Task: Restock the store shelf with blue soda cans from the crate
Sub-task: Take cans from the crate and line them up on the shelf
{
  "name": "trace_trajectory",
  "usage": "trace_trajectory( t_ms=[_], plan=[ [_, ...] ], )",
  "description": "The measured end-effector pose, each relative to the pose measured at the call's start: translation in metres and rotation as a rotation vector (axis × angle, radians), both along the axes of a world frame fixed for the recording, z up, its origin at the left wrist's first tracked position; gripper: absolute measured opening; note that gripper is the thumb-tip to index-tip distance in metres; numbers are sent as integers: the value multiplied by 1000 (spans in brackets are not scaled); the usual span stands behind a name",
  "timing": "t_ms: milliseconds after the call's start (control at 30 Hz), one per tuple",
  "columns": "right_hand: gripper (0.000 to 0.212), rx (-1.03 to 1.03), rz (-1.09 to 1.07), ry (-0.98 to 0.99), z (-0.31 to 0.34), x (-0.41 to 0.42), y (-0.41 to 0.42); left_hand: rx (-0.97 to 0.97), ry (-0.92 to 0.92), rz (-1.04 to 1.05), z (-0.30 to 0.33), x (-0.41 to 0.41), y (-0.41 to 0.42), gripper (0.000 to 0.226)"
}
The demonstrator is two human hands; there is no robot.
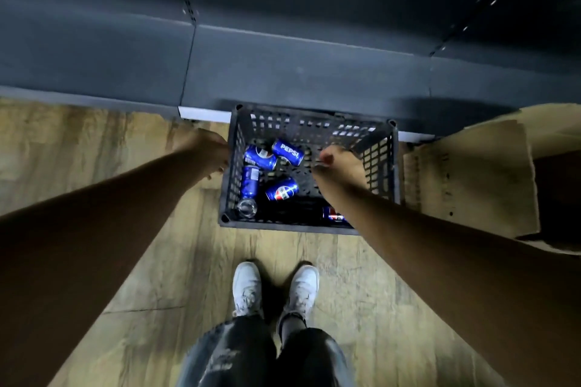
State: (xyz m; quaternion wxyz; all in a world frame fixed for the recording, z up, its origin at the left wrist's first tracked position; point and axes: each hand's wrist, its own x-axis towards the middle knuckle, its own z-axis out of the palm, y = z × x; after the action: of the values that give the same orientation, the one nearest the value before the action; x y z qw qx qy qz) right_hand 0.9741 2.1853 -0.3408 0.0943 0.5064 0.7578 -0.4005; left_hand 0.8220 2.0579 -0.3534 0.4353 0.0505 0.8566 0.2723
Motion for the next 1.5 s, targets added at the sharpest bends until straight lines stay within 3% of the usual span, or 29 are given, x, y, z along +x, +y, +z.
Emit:
trace_trajectory(
  t_ms=[100,233,433,600,733,867,1100,1167,1300,1500],
  plan=[
    [16,-33,-14,-31,-55,3,-3,61,-144,143,-42,6,15,13],
    [19,-94,-73,-8,-126,3,-9,89,-210,129,-103,23,30,13],
    [22,-73,-61,31,-229,-1,-3,81,-145,81,-216,26,36,13],
    [20,-53,-4,5,-310,0,12,65,-32,-57,-306,26,43,27],
    [19,-22,135,-8,-364,-2,36,50,52,-131,-362,13,68,29],
    [35,76,413,-42,-408,-17,58,71,158,-234,-407,-1,97,33],
    [36,-24,339,117,-460,-41,63,104,283,-398,-440,-13,124,20],
    [48,-86,448,30,-463,-44,63,115,278,-410,-445,-12,127,19],
    [84,42,857,-270,-461,-42,60,179,212,-343,-448,-6,125,19],
    [90,333,1207,-294,-459,-33,56,158,211,-302,-452,-10,111,17]
  ],
)
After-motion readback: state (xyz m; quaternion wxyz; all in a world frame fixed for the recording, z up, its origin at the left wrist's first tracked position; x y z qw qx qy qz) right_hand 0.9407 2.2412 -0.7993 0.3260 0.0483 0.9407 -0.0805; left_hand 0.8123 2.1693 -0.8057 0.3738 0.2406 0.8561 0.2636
